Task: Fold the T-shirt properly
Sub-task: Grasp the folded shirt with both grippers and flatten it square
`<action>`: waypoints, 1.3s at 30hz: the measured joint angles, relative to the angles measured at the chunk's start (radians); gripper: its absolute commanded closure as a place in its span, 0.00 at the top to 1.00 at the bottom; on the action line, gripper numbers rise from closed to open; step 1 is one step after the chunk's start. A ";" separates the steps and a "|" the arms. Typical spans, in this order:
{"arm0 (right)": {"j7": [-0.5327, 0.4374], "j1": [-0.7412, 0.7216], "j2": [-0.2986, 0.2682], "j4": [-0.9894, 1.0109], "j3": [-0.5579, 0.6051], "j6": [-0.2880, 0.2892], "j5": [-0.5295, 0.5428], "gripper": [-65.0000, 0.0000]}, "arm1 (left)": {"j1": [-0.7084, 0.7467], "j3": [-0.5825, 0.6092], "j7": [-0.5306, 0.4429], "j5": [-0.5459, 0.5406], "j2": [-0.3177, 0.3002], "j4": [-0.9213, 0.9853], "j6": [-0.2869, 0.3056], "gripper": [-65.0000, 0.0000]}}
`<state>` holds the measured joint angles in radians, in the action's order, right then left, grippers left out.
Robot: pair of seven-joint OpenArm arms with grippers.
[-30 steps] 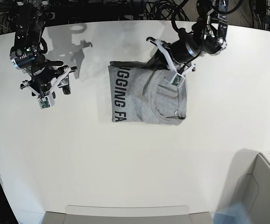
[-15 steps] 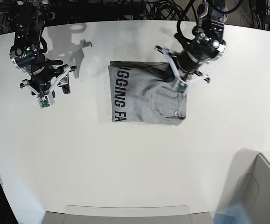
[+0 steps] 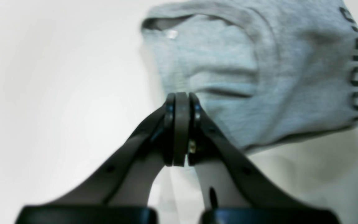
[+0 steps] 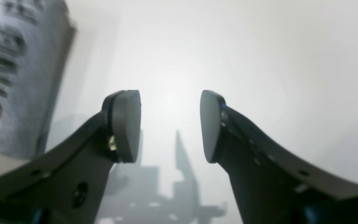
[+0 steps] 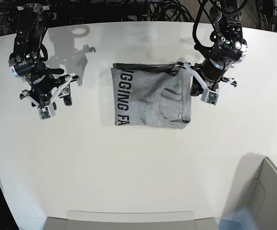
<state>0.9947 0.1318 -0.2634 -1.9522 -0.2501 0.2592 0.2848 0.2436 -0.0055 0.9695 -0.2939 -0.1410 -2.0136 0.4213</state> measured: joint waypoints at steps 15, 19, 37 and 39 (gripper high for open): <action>-0.016 -0.381 0.008 0.373 0.393 0.197 0.005 0.00 | 0.029 0.223 0.000 -0.021 0.040 0.012 0.009 0.00; -0.060 -0.456 0.021 0.509 0.510 0.197 0.002 0.00 | 0.019 0.282 -0.005 -0.029 0.040 0.073 0.011 0.00; -0.139 -0.222 -0.012 0.430 0.673 0.190 0.004 0.00 | -0.218 0.063 -0.009 -0.031 -0.045 0.443 0.001 0.00; -0.092 -0.174 -0.005 0.367 0.678 0.191 0.005 0.00 | -0.267 0.046 -0.003 -0.021 -0.053 0.468 -0.002 0.00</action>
<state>0.9024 -0.0418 -0.2684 -1.5852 0.4278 0.4503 0.2897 -0.0238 0.0402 0.9668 -0.3149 -0.1940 -1.5452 0.4191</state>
